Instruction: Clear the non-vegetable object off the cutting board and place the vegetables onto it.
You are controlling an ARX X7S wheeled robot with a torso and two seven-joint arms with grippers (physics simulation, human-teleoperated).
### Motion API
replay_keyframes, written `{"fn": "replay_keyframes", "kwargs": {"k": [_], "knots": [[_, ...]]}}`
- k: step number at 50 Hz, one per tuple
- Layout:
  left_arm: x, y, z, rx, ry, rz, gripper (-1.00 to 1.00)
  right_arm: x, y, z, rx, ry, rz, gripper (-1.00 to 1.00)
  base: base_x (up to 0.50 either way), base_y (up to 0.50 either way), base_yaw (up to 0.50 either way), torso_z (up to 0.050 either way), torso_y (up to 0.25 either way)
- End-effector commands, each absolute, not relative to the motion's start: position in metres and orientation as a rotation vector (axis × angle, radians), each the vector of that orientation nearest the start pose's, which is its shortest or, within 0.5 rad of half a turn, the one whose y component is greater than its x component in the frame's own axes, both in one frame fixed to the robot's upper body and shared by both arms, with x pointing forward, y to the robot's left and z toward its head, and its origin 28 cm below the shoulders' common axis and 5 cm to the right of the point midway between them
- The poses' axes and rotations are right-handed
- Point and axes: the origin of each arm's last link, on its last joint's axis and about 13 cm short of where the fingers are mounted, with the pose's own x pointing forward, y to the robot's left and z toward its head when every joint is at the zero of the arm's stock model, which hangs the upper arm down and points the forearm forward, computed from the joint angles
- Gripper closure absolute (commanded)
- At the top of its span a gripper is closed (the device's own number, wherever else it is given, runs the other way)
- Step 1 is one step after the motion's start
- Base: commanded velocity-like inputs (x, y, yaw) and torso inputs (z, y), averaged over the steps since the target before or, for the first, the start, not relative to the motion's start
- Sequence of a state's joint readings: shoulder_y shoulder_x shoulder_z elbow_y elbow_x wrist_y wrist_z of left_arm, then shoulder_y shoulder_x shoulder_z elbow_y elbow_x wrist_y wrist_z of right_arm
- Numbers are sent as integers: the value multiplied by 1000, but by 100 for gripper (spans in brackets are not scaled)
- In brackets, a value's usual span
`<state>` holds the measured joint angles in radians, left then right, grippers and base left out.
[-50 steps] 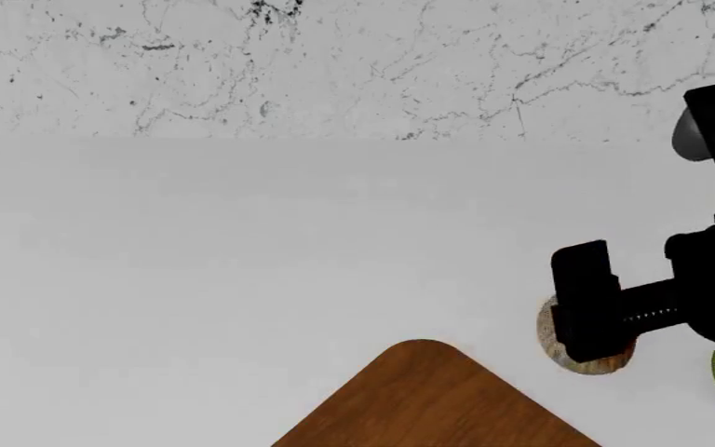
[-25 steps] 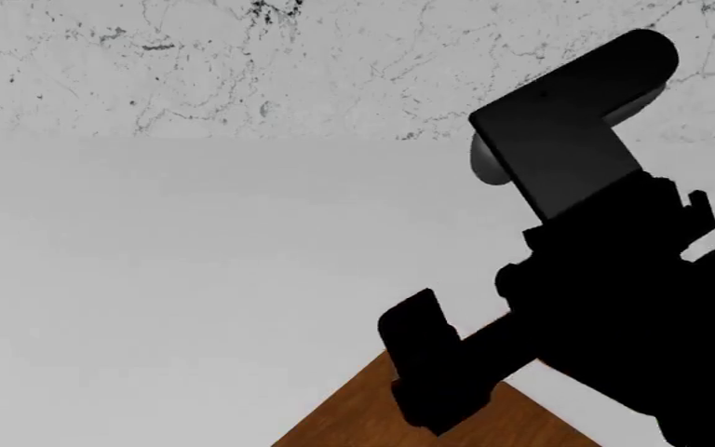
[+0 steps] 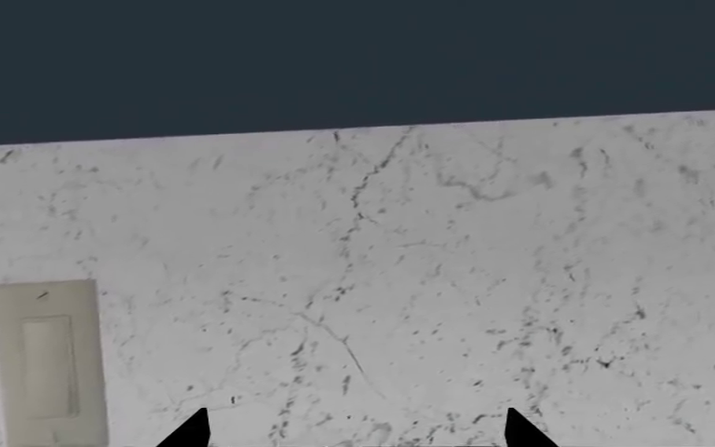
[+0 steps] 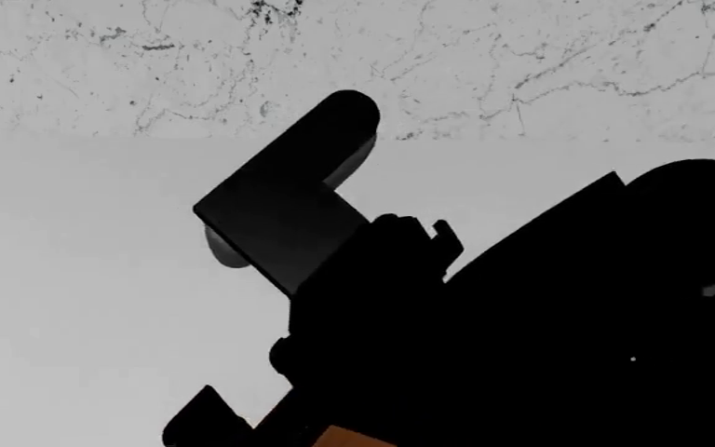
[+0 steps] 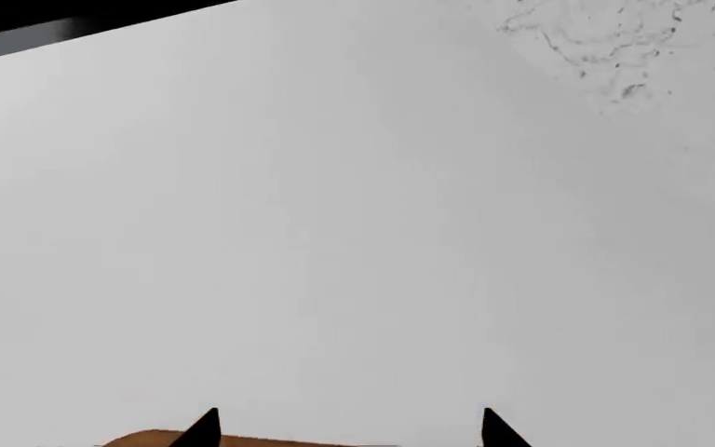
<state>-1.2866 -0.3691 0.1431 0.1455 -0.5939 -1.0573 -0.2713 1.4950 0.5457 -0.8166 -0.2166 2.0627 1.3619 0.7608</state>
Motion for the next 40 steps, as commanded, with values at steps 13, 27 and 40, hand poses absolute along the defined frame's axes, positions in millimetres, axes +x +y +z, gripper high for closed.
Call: {"fn": "replay_keyframes", "kwargs": {"k": [13, 27, 40], "knots": [[318, 252, 354, 22, -311, -32, -100, 226, -23, 310, -453, 521, 1140, -100, 6, 0, 0, 0, 0], [320, 251, 357, 26, -319, -36, -100, 209, -9, 313, -501, 588, 1224, -100, 10, 0, 0, 0, 0], [319, 250, 356, 32, -324, -39, -100, 194, 0, 318, -544, 666, 1296, -100, 6, 0, 0, 0, 0]]}}
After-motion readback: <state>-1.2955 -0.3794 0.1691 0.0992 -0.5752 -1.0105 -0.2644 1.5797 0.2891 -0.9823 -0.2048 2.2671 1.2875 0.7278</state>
